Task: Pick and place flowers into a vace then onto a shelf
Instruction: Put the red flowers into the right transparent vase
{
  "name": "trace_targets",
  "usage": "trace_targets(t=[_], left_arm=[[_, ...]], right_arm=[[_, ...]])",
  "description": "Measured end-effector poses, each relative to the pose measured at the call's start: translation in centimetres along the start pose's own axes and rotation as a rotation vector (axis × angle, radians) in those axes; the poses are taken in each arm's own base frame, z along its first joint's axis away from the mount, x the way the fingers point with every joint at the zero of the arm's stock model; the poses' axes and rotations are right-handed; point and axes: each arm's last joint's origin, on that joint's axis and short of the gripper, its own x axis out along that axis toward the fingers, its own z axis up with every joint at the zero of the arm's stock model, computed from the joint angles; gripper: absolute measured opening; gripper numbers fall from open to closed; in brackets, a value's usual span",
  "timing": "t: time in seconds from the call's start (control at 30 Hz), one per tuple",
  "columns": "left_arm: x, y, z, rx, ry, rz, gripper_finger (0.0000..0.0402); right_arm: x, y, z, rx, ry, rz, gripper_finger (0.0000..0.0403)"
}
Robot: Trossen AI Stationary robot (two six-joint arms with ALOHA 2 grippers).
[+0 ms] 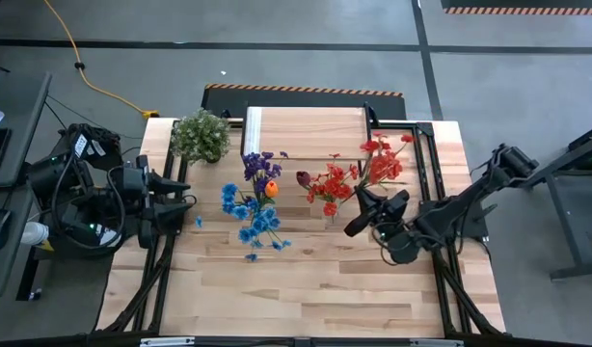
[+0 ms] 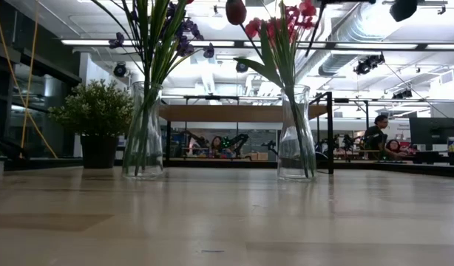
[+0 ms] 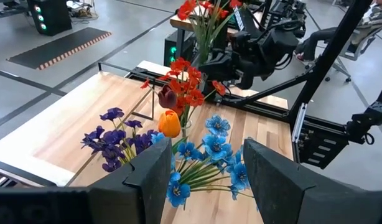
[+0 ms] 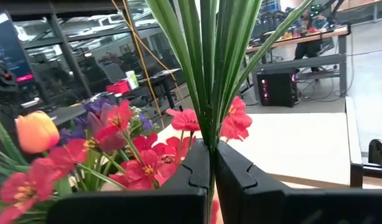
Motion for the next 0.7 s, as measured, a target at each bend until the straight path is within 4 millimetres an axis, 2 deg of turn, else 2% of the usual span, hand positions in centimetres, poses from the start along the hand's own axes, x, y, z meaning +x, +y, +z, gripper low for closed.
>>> trace_targets(t=[0.43, 0.7], left_arm=[[0.0, 0.0, -0.1, 0.004, 0.030, -0.017, 0.0232], [-0.1, 0.3, 0.0, 0.006, 0.034, -0.022, 0.0232]], right_arm=[[1.2, 0.7, -2.3, -0.042, -0.013, -0.041, 0.0000], [1.1, 0.7, -2.4, -0.089, -0.011, -0.039, 0.0000]])
